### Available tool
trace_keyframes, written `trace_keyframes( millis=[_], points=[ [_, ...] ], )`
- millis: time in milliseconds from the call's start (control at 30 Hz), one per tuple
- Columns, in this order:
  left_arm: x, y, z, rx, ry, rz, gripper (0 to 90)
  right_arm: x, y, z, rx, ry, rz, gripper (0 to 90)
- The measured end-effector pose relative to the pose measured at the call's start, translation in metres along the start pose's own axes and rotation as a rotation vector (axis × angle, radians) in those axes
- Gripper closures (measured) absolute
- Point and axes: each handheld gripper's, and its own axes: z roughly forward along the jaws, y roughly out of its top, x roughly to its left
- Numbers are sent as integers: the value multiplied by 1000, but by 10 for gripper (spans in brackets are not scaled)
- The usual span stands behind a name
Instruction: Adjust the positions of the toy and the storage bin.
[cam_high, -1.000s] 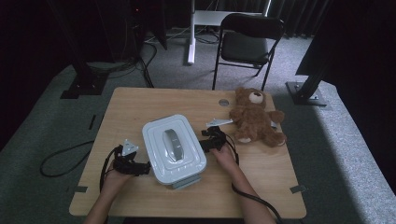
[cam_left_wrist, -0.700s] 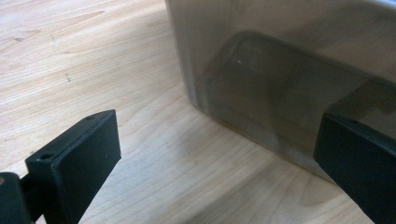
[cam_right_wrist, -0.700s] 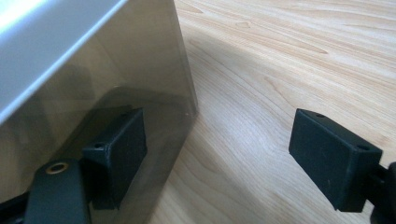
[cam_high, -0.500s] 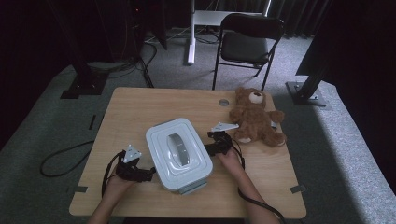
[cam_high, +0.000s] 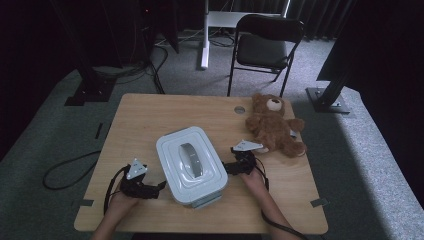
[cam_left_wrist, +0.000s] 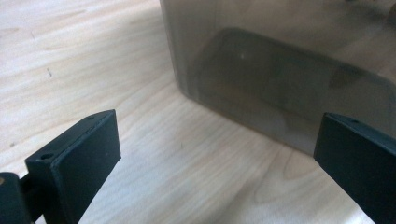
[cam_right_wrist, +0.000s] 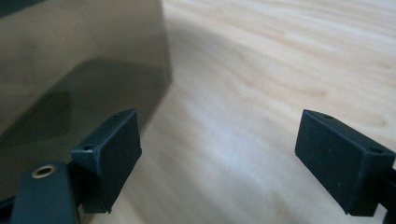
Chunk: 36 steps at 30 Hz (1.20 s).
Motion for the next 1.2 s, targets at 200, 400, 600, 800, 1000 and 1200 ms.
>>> trace_keyframes(
  millis=[200,400,600,800,1000,1200],
  points=[
    [2,-4,-8,22,-9,-27,13,5,-17,-11,11,-4,-29,132],
    [8,-8,-15,22,0,-58,13,5,-30,-29,14,-25,-29,132],
    [13,-14,-17,37,6,-69,13,-1,-42,-49,-14,-56,15,131],
    [18,-21,-20,44,-1,-85,13,-7,-55,-71,-24,-107,38,129],
    [20,-26,-26,63,-2,-80,13,-17,-70,-94,-28,-171,83,129],
    [17,-22,-35,57,8,-75,13,-27,-84,-111,-14,-237,137,129]
  ],
)
